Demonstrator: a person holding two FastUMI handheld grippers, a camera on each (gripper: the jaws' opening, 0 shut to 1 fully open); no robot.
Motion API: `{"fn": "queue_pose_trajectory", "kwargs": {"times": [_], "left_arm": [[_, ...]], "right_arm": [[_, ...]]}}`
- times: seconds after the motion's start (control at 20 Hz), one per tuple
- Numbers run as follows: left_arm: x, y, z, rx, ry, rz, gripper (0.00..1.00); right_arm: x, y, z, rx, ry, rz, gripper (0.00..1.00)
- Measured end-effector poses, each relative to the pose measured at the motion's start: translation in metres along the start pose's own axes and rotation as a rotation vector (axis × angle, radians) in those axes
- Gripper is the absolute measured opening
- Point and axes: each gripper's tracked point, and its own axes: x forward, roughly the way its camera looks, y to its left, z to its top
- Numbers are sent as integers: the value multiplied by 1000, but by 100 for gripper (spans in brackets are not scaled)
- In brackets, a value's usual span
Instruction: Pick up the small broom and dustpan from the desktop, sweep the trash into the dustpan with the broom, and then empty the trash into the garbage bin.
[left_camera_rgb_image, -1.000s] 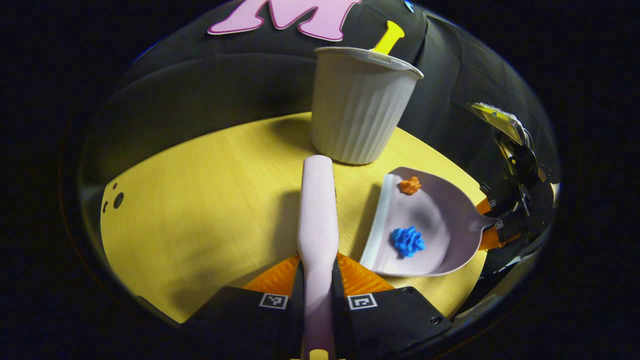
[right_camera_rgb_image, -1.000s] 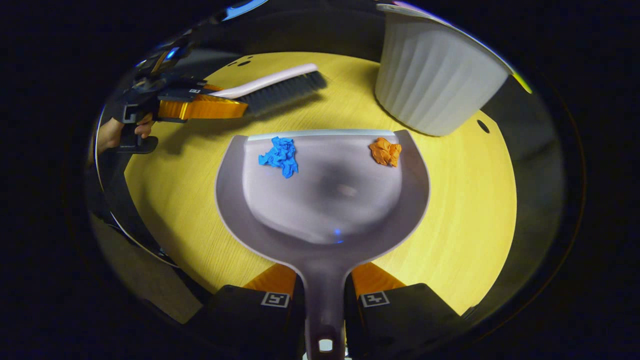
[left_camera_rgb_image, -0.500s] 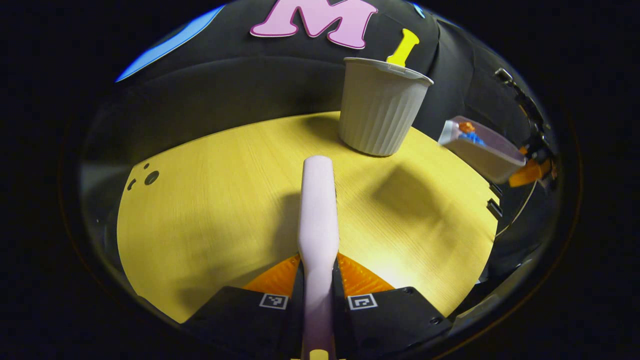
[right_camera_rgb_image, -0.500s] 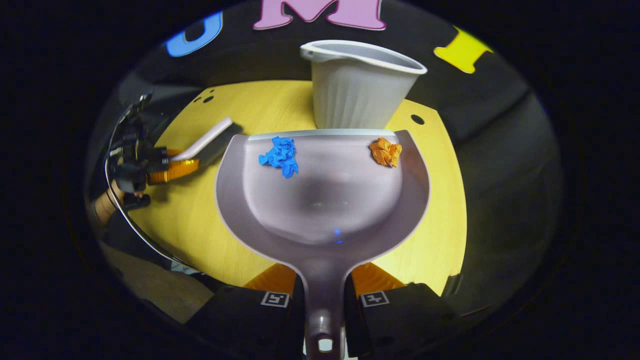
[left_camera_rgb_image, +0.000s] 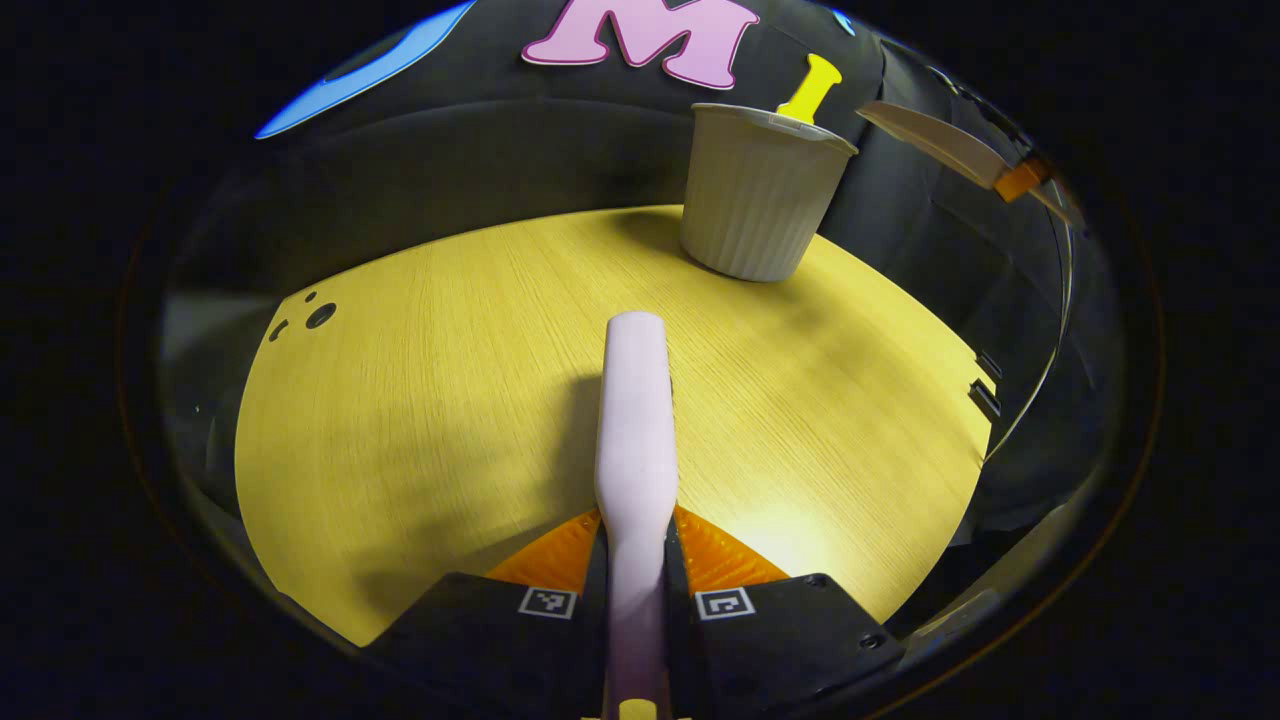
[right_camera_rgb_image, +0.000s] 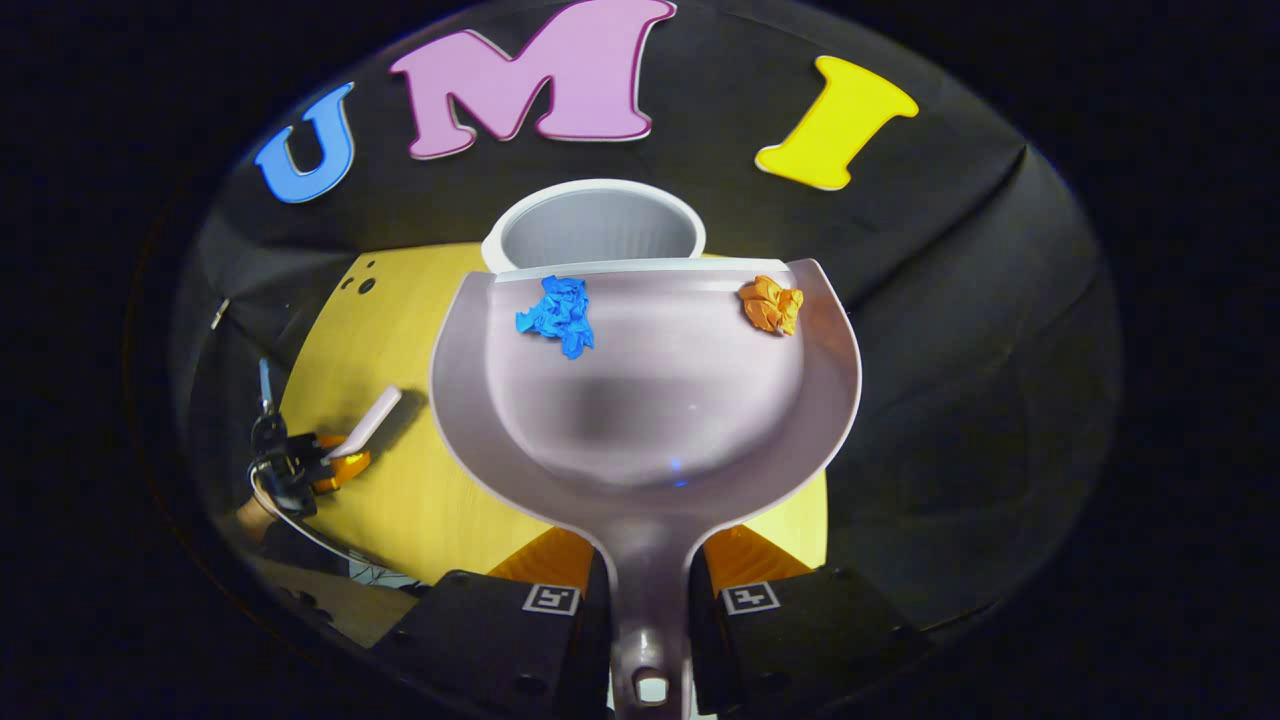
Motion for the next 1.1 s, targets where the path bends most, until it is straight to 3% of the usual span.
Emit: {"fn": "queue_pose_trajectory", "kwargs": {"times": [0.1, 0.3, 0.4, 0.55, 1.1], "left_arm": [[-2, -3, -3, -2, 0, -8, 29], [-2, -8, -9, 2, 5, -10, 26], [-5, -10, -14, 1, 4, -8, 29], [-7, -13, -18, -7, 4, -11, 26], [-6, -7, -25, -32, -1, 5, 29]], "right_arm": [[7, -20, 23, -50, 12, -53, 36], [22, -27, 55, -108, 76, -74, 37], [33, -31, 68, -161, 118, -97, 36], [41, -35, 80, -226, 177, -123, 35], [50, -40, 119, -552, 405, -277, 35]]}}
